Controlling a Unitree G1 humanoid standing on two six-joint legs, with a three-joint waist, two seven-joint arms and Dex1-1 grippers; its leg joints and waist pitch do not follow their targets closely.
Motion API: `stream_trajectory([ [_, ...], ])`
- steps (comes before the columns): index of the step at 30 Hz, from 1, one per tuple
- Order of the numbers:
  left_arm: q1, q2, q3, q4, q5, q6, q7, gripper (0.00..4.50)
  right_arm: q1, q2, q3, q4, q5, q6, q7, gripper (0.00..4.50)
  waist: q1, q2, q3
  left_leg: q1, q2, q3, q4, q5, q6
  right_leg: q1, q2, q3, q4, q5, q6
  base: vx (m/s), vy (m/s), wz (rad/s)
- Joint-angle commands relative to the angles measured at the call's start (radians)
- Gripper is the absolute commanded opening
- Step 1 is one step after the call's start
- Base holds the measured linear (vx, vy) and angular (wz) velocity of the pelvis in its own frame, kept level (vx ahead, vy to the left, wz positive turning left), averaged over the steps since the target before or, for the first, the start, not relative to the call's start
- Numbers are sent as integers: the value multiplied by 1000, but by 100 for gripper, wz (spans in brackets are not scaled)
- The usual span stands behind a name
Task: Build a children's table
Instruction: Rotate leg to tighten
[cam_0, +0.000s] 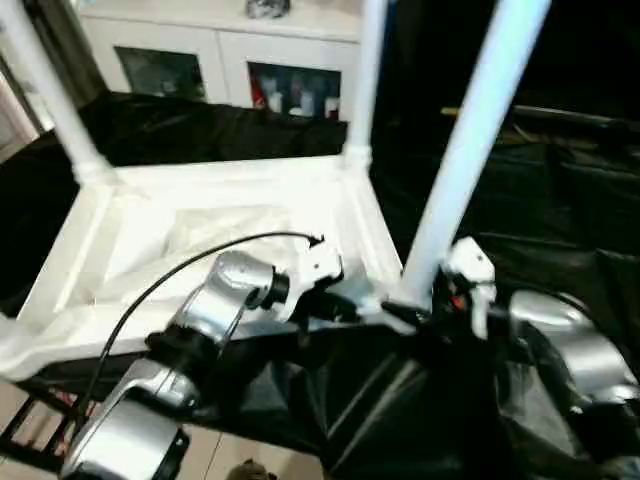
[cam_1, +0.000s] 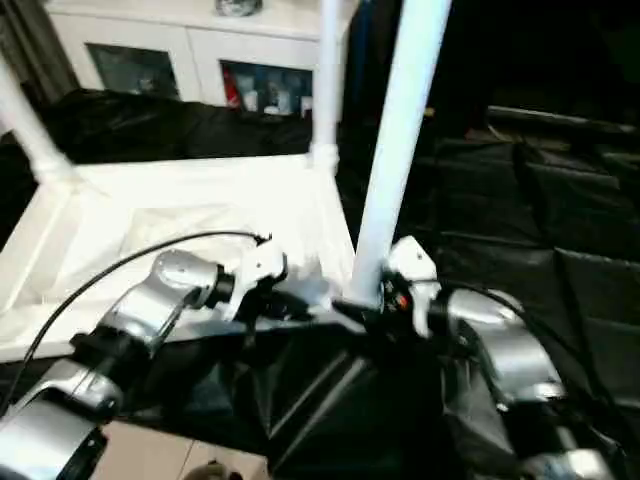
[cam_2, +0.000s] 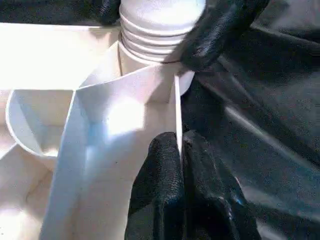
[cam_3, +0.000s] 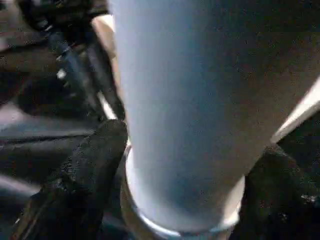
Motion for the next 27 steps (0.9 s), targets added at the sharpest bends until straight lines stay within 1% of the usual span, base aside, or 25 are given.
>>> stream_trajectory([
  [1,-6,-7,1,-77,-64,-22,-57,0,12,-27,17,-39,19,20,51,365,-1,-18,-65,6,29,-2,-69,-212,66,56,-63,52,-81,-275,-180,0,0,0],
  [2,-3,-4,1,-83,-64,-19,-61,0,14,-31,20,-42,20,18,58,365,-1,-20,-64,5,28,-1,-69,-209,66,56,-63,52,-82,-281,-176,0,0,0],
  [3,0,-2,1,-88,-64,-18,-63,0,14,-31,19,-42,19,16,58,365,2,-18,-66,5,29,-2,-69,-203,64,55,-65,52,-82,-282,-173,0,0,0],
  [4,4,1,1,-96,-63,-14,-66,0,12,-27,17,-40,24,19,58,365,1,-20,-65,4,27,-2,-69,-203,61,54,-63,51,-83,-288,-170,0,0,0],
  [5,6,2,2,-101,-63,-12,-67,0,10,-24,16,-38,28,22,58,349,2,-20,-66,5,28,-2,-68,-203,59,55,-64,51,-82,-289,-170,0,0,0],
  [8,11,6,-2,-115,-64,-4,-68,0,6,-20,26,-45,30,31,63,349,2,-20,-67,4,28,-3,-69,-195,58,55,-63,51,-80,-277,-171,0,0,0],
  [9,14,6,-4,-119,-64,-2,-67,0,6,-18,31,-49,31,35,65,315,2,-20,-66,5,27,-2,-68,-196,59,53,-62,51,-81,-279,-170,0,0,0],
  [13,17,5,-5,-126,-64,4,-68,0,10,-18,32,-58,33,42,71,300,2,-21,-66,4,26,-2,-68,-195,56,55,-63,51,-82,-288,-163,0,0,0],
  [14,18,5,-5,-127,-64,5,-69,0,12,-18,31,-60,33,45,72,289,2,-21,-67,4,26,-2,-68,-193,56,55,-63,51,-82,-288,-162,0,0,0],
  [15,19,5,-5,-129,-63,7,-69,0,14,-17,30,-62,35,51,73,283,3,-19,-67,4,26,-3,-68,-191,56,55,-63,51,-81,-284,-163,0,0,0],
  [17,21,3,-3,-130,-63,8,-66,0,18,-16,28,-63,37,56,69,279,2,-20,-67,3,27,-3,-68,-189,55,55,-62,50,-80,-279,-163,0,0,0],
  [20,12,-19,15,-102,-53,6,1,0,26,11,18,-45,22,67,-8,276,2,-20,-67,2,26,-3,-67,-182,52,55,-62,51,-79,-275,-161,0,0,0],
  [21,-1,-38,29,-72,-41,5,57,0,24,29,14,-28,2,77,-63,276,0,-20,-66,2,25,-3,-68,-188,49,55,-61,50,-81,-285,-159,0,0,0],
  [22,-1,-38,29,-72,-41,5,57,0,24,29,14,-28,2,77,-63,275,-2,-21,-66,2,22,-3,-69,-194,43,55,-62,48,-85,-308,-150,0,0,0],
  [23,-12,-52,38,-49,-36,7,92,0,20,46,13,-9,-21,80,-114,275,-5,-23,-66,3,22,-3,-69,-190,39,54,-60,49,-86,-313,-145,0,0,0],
  [24,-28,-68,48,-16,-25,5,140,0,11,75,8,23,-52,79,-191,275,-6,-22,-66,2,21,-3,-69,-187,35,55,-61,49,-85,-311,-143,0,0,0],
  [25,-38,-78,53,3,-18,6,170,0,5,93,2,41,-66,81,-237,275,-11,-22,-65,2,18,-3,-70,-190,26,53,-58,46,-87,-321,-140,0,0,0],
  [26,-52,-92,57,29,-10,11,203,0,-7,128,-15,69,-76,88,-309,275,-15,-25,-66,1,17,-3,-70,-193,24,56,-60,46,-87,-327,-138,0,0,0],
  [27,-69,-113,64,58,-6,17,246,0,-24,169,-37,97,-77,96,-384,275,-17,-23,-67,1,16,-3,-69,-188,24,56,-60,47,-88,-333,-131,0,0,0],
])
